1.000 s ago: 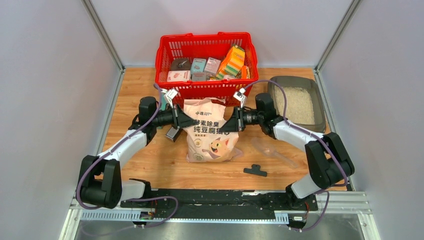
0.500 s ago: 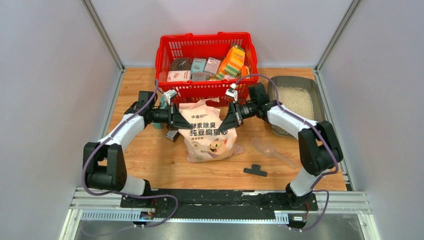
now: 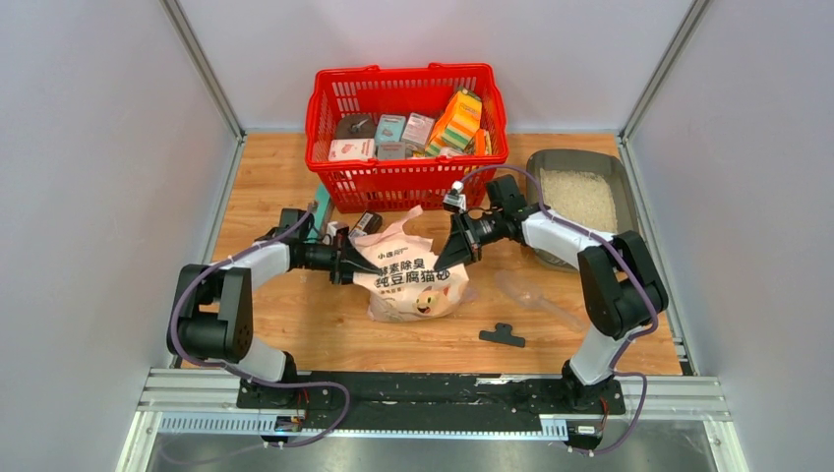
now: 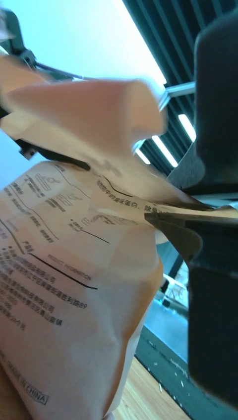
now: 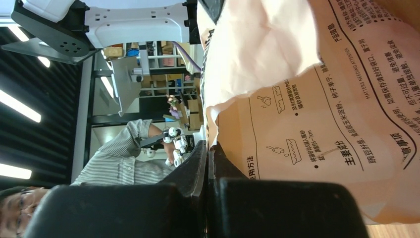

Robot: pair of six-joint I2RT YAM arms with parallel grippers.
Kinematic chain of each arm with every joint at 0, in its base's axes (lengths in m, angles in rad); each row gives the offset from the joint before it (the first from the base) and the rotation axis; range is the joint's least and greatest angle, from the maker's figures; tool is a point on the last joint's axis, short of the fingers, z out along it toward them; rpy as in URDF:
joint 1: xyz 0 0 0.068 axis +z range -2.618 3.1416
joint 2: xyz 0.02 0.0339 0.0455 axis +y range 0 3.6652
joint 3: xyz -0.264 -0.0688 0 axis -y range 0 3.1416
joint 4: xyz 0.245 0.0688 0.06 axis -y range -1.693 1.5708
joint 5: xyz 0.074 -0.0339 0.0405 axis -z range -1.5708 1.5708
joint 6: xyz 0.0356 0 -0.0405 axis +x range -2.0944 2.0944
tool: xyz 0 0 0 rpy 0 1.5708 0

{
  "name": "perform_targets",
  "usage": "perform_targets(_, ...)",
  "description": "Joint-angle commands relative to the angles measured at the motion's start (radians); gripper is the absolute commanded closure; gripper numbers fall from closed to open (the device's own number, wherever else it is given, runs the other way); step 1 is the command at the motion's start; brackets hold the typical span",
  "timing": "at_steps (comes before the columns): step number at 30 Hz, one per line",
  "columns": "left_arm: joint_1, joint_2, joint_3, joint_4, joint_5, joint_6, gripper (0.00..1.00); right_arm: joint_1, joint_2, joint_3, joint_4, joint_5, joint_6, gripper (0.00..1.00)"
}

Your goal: Fill the litter box with clean litter

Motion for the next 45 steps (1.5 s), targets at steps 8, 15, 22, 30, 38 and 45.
perform_targets(8,0.035,-0.07,0.424,-0.448,-0.24,0.645,0.54,-0.007,-0.007,0.037,0.037,-0.137,0.102,1.0)
perform_targets(15,0.026,-0.461,0.279,-0.333,-0.607,1.206,0.32,-0.01,0.025,0.077,0.067,-0.134,0.139,1.0)
perform_targets(22,-0.052,-0.511,0.301,-0.175,-0.699,1.32,0.27,-0.01,0.017,0.078,0.066,-0.134,0.123,1.0)
perform_targets(30,0.004,-0.572,0.176,-0.142,-0.551,0.866,0.21,-0.022,-0.038,0.094,-0.029,0.024,-0.041,0.94)
perform_targets(38,-0.023,-0.542,0.039,0.081,-0.456,0.653,0.21,-0.015,-0.07,0.04,0.022,0.127,-0.101,0.58)
perform_targets(45,-0.051,-0.462,-0.034,0.317,-0.411,0.522,0.24,0.008,-0.144,-0.083,0.211,0.198,-0.029,0.52)
